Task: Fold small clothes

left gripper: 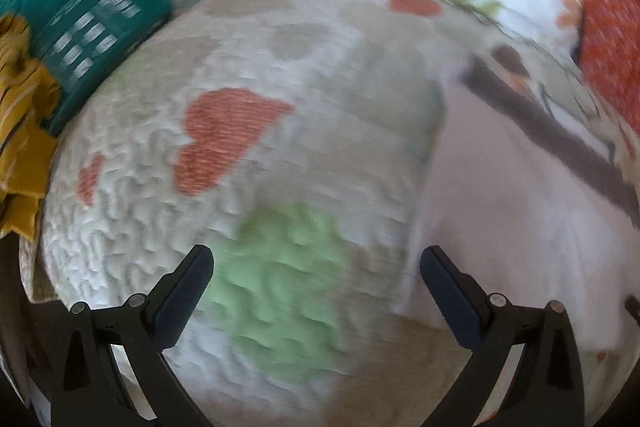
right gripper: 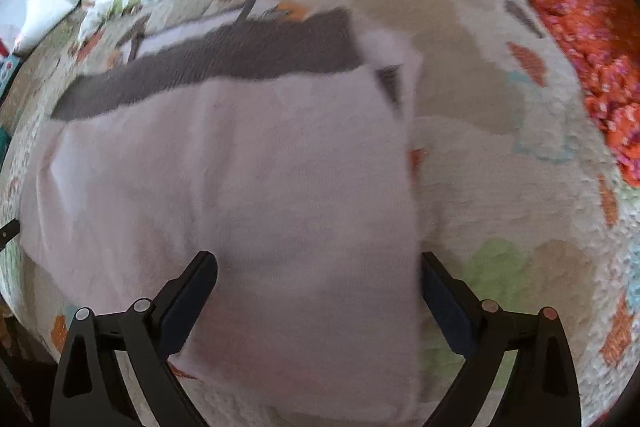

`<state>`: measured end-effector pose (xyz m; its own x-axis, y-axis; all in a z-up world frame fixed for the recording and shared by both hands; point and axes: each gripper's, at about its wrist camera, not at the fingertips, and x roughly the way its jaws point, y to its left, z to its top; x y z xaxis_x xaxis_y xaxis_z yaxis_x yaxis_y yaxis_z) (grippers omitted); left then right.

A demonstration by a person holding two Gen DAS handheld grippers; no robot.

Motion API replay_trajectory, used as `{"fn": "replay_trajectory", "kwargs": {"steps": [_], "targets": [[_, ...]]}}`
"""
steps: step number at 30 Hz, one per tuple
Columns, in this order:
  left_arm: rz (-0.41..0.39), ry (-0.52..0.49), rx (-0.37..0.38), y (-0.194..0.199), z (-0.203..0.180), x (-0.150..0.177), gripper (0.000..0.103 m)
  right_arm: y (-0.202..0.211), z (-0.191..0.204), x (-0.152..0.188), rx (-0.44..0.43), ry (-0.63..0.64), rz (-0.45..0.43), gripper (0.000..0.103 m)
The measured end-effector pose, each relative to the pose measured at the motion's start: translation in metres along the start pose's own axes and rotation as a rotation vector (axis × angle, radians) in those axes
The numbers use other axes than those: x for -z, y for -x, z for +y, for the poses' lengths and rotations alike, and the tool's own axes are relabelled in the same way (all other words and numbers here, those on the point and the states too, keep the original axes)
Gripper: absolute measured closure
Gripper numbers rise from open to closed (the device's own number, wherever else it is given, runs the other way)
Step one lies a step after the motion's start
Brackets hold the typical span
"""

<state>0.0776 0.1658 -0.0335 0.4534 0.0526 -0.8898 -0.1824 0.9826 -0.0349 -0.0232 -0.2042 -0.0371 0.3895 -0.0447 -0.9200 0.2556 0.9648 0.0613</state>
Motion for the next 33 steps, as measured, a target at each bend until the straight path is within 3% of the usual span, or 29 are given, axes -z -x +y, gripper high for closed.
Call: {"fn": "replay_trajectory", "kwargs": {"steps": [3, 6, 10, 11, 13, 14, 16, 17, 19, 23, 24, 26, 27, 33], "targets": [[0.012, 0.036, 0.042, 0.001, 0.012, -0.001, 0.000, 0.019, -0.008, 0.001, -0.002, -0.017, -0.073, 0.003], [0.022, 0.010, 0.088, 0.003, 0.007, 0.005, 0.000, 0.035, -0.006, 0.002, -0.012, 0.001, -0.141, 0.003], [0.101, -0.025, 0.195, -0.007, -0.012, 0.009, 0.000, 0.045, 0.015, 0.008, -0.022, 0.078, -0.180, 0.003], [0.098, -0.042, 0.177, -0.006, -0.016, 0.010, 0.002, 0.048, 0.022, 0.010, -0.028, 0.102, -0.190, 0.003], [0.083, -0.103, 0.099, -0.004, -0.025, 0.008, 0.036, 0.047, 0.036, 0.008, -0.034, 0.133, -0.201, 0.003], [0.069, -0.119, 0.091, -0.001, -0.027, 0.006, 0.046, 0.048, 0.043, 0.010, -0.032, 0.151, -0.208, 0.003], [0.055, -0.136, 0.078, 0.005, -0.027, 0.002, 0.091, 0.047, 0.052, 0.014, -0.026, 0.174, -0.210, 0.005], [0.029, -0.153, 0.002, 0.007, -0.026, 0.000, 0.103, 0.045, 0.059, 0.016, -0.029, 0.193, -0.205, 0.006], [-0.009, -0.151, -0.071, 0.008, -0.018, -0.006, 0.102, 0.042, 0.068, 0.022, -0.030, 0.223, -0.200, 0.009], [0.015, -0.020, 0.055, 0.011, 0.010, -0.017, 0.101, 0.035, 0.095, 0.036, -0.027, 0.309, -0.198, 0.011], [0.004, 0.002, 0.072, 0.015, 0.015, -0.019, 0.097, 0.035, 0.106, 0.040, -0.031, 0.340, -0.201, 0.011], [-0.014, 0.043, 0.107, 0.023, 0.023, -0.023, 0.077, 0.035, 0.135, 0.050, -0.049, 0.415, -0.207, 0.012], [-0.025, 0.069, 0.129, 0.028, 0.030, -0.025, 0.062, 0.036, 0.151, 0.055, -0.061, 0.456, -0.215, 0.012], [-0.075, 0.169, 0.160, 0.043, 0.062, -0.033, 0.052, 0.026, 0.260, 0.077, -0.122, 0.647, -0.255, 0.017]]}}
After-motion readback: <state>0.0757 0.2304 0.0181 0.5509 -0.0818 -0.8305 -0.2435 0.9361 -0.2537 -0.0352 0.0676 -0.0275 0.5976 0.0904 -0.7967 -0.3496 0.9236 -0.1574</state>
